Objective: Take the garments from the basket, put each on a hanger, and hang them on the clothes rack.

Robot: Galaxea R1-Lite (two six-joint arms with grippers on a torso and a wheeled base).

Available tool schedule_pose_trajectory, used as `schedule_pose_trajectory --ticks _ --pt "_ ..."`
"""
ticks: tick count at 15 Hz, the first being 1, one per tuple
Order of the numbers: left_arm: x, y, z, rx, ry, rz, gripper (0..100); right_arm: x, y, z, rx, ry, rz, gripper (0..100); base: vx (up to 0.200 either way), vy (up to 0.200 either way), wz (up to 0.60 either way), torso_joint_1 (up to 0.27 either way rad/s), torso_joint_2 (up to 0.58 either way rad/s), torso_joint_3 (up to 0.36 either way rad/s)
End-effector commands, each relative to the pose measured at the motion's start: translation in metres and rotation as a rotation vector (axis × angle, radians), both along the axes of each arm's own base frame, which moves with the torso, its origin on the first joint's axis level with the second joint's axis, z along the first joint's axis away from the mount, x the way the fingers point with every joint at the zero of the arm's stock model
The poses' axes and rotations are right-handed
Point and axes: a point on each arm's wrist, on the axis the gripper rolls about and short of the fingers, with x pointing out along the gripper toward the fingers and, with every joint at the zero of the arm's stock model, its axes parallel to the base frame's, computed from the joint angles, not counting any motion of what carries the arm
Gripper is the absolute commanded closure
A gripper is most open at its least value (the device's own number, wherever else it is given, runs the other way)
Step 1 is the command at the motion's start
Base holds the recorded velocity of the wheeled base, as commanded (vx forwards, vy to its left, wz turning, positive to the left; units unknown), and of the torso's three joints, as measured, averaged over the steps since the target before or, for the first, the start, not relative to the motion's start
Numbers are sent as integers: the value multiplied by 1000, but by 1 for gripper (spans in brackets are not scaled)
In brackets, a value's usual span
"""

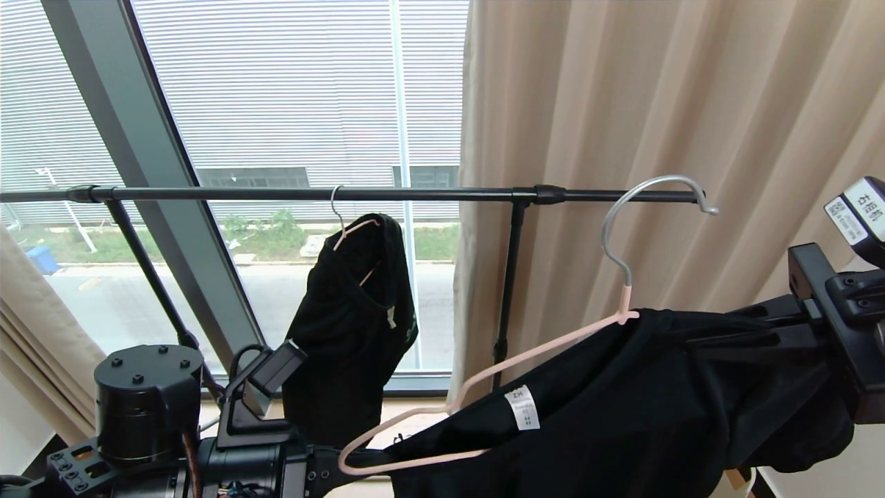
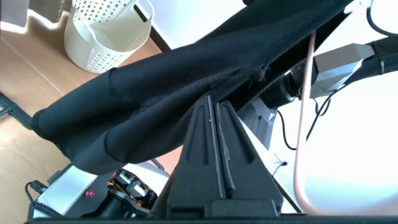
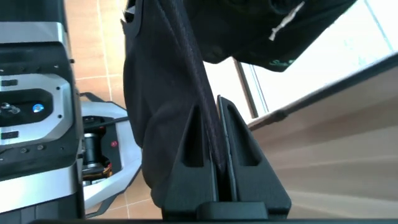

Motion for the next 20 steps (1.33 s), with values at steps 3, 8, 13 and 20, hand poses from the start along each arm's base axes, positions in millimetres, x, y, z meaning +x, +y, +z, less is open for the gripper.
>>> schedule_pose_trajectory --ticks 3,8,13,20 --pt "-4 8 8 -18 -35 24 100 -2 -10 -3 -12 -47 -71 100 0 0 0 0 0 0" --pt "-4 15 11 -18 -57 55 100 -3 -12 -15 -44 -98 -123 100 0 0 0 0 0 0" --pt "2 14 22 -38 -106 58 100 -4 -14 -35 -70 -101 -166 100 0 0 0 0 0 0" --pt "21 -11 89 77 -175 56 100 -5 -15 -64 -18 -1 -228 100 0 0 0 0 0 0"
